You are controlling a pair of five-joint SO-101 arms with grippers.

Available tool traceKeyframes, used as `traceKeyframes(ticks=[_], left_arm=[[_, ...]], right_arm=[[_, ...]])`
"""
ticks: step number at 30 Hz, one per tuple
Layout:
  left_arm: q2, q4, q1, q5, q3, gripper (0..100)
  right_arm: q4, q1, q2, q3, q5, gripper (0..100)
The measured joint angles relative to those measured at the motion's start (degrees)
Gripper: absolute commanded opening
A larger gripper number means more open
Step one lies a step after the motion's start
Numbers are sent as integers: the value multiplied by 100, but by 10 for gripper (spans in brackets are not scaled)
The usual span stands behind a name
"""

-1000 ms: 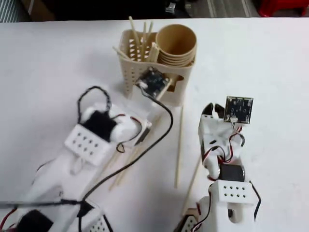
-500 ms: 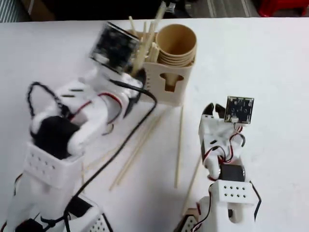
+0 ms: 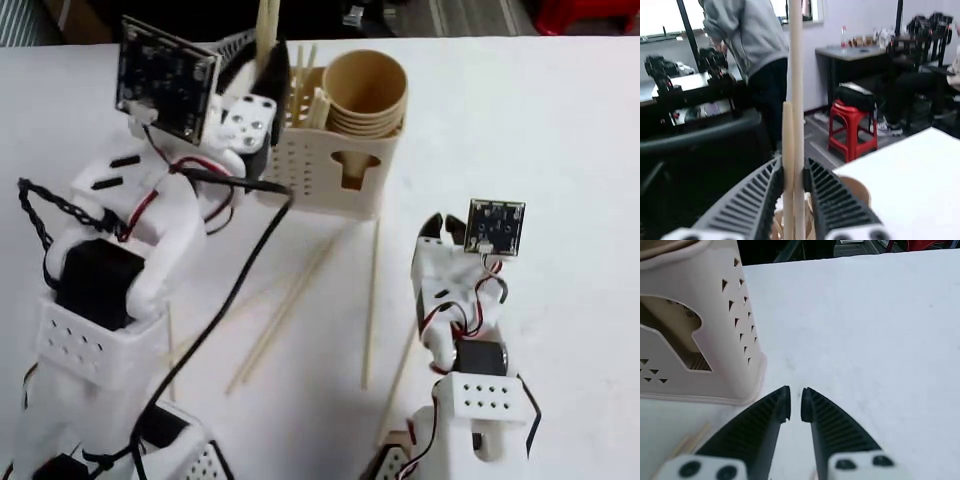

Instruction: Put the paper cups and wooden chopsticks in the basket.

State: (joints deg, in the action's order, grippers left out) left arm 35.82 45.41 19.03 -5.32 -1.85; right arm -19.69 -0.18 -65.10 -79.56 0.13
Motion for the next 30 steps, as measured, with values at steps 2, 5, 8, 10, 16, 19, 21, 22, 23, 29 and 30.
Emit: traceKeyframes(ticks=[2, 5, 8, 10, 16, 19, 21, 22, 23, 29, 30], left_arm=[[-18, -273, -70, 0, 0, 22], [-264, -738, -88, 0, 9, 22], [-791, -1222, -167, 0, 9, 22], [-1169, -1600, -220, 0, 9, 22], [-2075, -2620, -343, 0, 9, 22], [-2338, -2963, -404, 0, 9, 22], [-2505, -3033, -440, 0, 9, 22], [-2585, -3033, -466, 0, 9, 23], [-2629, -3024, -484, 0, 0, 27], [-2655, -2418, -695, -9, -167, 166], [-2637, -2251, -747, -9, -193, 199]], right_arm=[[0, 0, 0, 0, 0, 57], [0, 0, 0, 0, 0, 57], [0, 0, 0, 0, 0, 57], [0, 0, 0, 0, 0, 57], [0, 0, 0, 0, 0, 57], [0, 0, 0, 0, 0, 57], [0, 0, 0, 0, 0, 57], [0, 0, 0, 0, 0, 57], [0, 0, 0, 0, 0, 57], [0, 0, 0, 0, 0, 57], [0, 0, 0, 0, 0, 57]])
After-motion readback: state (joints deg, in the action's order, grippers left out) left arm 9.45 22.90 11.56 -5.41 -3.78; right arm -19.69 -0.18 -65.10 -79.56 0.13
